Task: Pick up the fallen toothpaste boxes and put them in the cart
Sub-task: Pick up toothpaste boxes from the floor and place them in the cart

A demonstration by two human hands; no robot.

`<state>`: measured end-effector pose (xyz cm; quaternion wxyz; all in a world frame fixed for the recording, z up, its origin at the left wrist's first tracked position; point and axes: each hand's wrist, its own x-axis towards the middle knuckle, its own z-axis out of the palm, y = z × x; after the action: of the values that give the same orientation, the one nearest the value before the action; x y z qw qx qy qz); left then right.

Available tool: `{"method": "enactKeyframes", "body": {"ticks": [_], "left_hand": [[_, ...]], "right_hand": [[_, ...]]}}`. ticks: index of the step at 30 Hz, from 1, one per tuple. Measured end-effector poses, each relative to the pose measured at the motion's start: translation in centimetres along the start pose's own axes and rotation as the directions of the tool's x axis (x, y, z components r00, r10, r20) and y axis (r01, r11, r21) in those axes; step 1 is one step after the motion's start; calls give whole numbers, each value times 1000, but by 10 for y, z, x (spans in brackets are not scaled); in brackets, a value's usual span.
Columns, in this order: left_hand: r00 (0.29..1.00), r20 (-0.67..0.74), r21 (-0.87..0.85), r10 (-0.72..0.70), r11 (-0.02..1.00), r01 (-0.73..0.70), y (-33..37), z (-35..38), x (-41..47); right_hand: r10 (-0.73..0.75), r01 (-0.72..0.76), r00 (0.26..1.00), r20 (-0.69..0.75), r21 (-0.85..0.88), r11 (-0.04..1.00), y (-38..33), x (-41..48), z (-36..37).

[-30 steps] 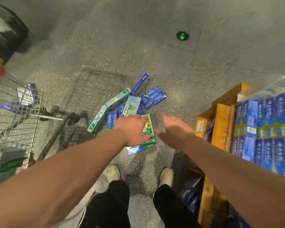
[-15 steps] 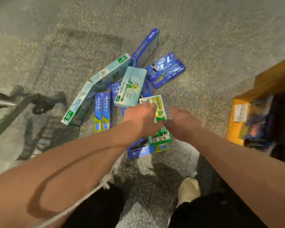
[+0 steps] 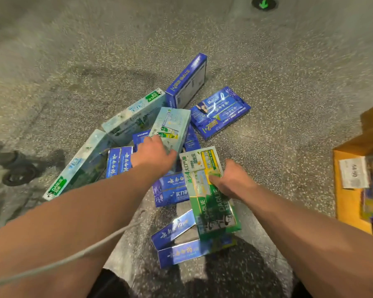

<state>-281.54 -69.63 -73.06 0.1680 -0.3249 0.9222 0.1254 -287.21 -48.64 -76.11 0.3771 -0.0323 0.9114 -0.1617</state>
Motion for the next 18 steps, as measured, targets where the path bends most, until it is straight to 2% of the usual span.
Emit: {"method": "enactKeyframes", "body": {"ticks": [6,11,13,14,16,18], "left_hand": [[998,55,125,-16,992,9,-9,17,23],[993,72,119,-89,990,80,-5,29,40],[981,73,25,-179,984,178,-7,34,53],[967,86,-81,-241,965,248,-10,36,59],[929,160,-325,-335,870,369,-17,38,68],[902,255,-407,-347,808,426,-25,36,72]], "right_hand": [[-4,-1,999,38,122,993,0,8,12],[5,-12,997,75,106,994,-2,19,23],[13,-27,996,87,172,985,3,21,25],[16,-34,996,93,202,979,6,22,27],[26,-54,994,109,262,963,9,19,26],[43,-82,990,131,306,949,11,20,28]]}}
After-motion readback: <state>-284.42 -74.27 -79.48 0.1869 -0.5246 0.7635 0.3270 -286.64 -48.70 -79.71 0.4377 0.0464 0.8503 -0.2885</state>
